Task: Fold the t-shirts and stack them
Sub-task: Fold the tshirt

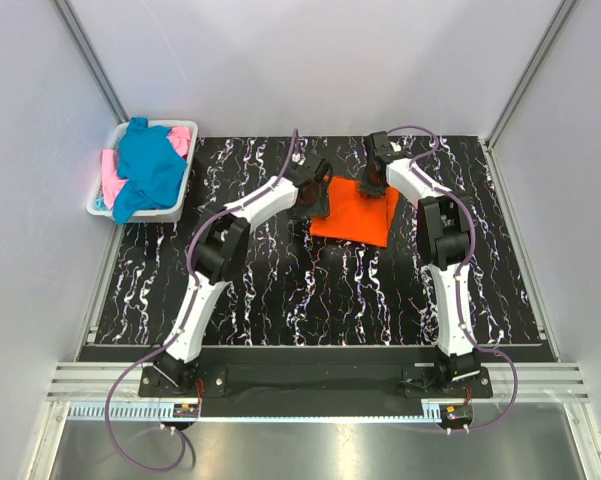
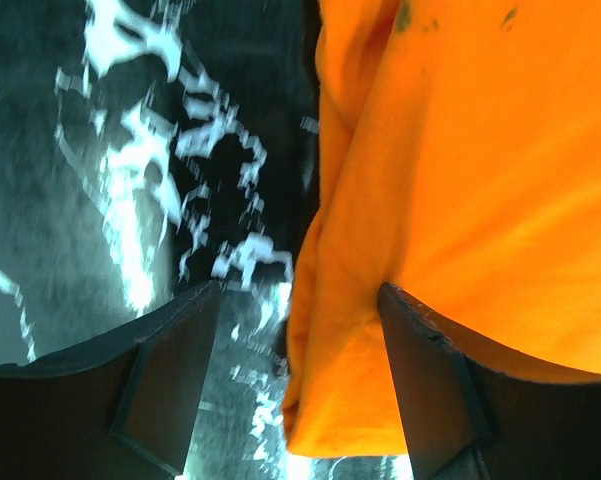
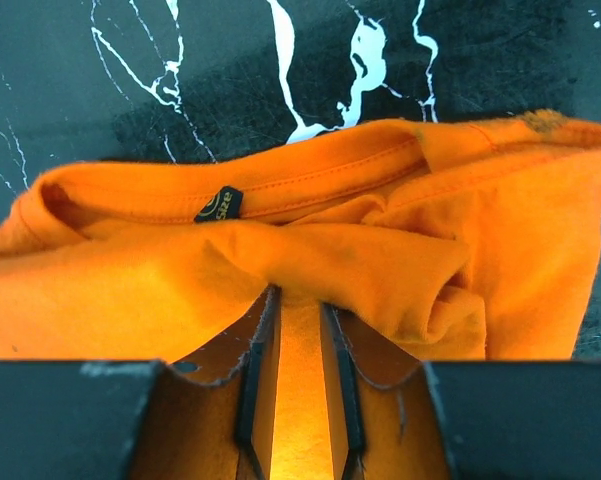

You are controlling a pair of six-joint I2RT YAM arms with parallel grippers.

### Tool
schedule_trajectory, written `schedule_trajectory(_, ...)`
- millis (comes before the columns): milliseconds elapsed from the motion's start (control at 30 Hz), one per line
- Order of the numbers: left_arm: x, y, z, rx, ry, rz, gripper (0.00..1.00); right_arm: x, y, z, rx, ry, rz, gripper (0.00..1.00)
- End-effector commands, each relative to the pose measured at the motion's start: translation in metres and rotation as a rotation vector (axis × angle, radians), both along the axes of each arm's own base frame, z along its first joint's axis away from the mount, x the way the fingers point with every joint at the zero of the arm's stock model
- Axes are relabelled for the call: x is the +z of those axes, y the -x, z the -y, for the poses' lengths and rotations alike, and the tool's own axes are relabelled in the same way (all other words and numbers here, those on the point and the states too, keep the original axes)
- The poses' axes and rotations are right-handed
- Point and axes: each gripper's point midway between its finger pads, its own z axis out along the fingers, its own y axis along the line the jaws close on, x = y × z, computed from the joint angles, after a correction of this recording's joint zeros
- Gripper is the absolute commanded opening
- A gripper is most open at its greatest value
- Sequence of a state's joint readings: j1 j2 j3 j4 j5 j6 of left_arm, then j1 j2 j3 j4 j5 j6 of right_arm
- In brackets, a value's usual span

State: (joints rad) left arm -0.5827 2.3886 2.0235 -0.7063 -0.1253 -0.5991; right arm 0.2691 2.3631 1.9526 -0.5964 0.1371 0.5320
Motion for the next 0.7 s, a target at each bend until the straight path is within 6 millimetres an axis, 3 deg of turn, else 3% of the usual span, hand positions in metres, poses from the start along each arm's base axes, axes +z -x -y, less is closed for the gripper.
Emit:
schedule_trajectory(0,-0.012,0.039,-0.041,0.000,-0.209,-0.092,0.70,-0.008,0.006,0.002,-0.008,-0.002,-0.037,0.29)
schedule_trajectory(300,-0.033,0.074,-0.060,0.021,-0.273,-0.175,0.68,0.019,-0.006,0.004,0.007,0.008,0.032,0.29)
schedule_trajectory(667,-0.041,0.096,-0.076,0.030,-0.313,-0.216,0.68,0.031,-0.027,0.034,-0.045,0.034,0.077,0.29)
